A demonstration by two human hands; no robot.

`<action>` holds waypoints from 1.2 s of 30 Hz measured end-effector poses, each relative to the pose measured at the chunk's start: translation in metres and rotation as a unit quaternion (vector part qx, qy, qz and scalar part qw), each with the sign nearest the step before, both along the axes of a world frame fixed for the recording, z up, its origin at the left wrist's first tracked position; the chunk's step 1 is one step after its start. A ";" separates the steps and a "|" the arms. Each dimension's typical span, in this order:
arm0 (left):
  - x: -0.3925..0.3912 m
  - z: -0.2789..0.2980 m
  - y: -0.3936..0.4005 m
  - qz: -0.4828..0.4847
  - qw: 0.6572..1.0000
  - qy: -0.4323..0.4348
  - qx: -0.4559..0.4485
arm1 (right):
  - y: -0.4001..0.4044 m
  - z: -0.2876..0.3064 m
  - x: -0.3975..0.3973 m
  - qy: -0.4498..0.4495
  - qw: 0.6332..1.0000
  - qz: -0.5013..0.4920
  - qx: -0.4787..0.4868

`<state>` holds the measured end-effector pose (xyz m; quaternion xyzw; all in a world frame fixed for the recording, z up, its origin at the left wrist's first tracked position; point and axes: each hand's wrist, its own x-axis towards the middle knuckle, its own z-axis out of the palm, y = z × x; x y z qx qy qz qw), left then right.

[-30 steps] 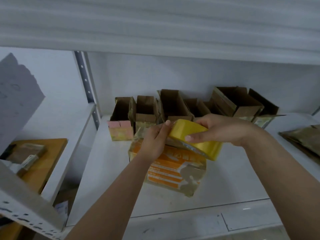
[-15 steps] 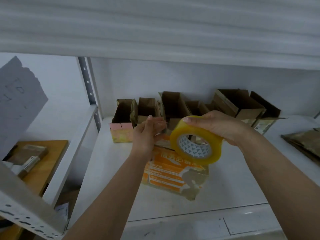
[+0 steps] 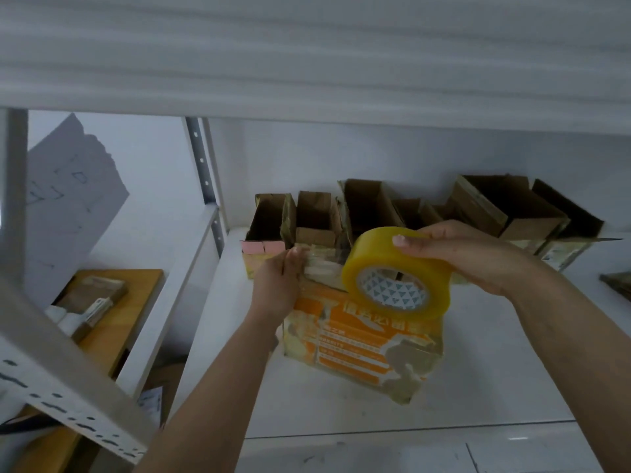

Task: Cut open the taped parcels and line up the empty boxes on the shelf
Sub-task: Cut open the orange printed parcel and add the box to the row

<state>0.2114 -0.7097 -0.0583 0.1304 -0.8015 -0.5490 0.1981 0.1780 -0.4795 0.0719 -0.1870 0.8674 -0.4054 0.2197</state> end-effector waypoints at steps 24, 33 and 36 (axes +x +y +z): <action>0.000 -0.043 -0.015 0.020 0.952 -0.223 0.208 | -0.062 -0.015 -0.009 0.184 0.974 -0.075 0.110; 0.007 -0.063 -0.015 -0.010 0.902 -0.244 0.355 | -0.064 -0.015 -0.009 0.186 0.972 -0.076 0.120; 0.011 -0.049 -0.016 0.032 0.945 -0.167 0.280 | -0.064 -0.015 -0.010 0.186 0.972 -0.070 0.124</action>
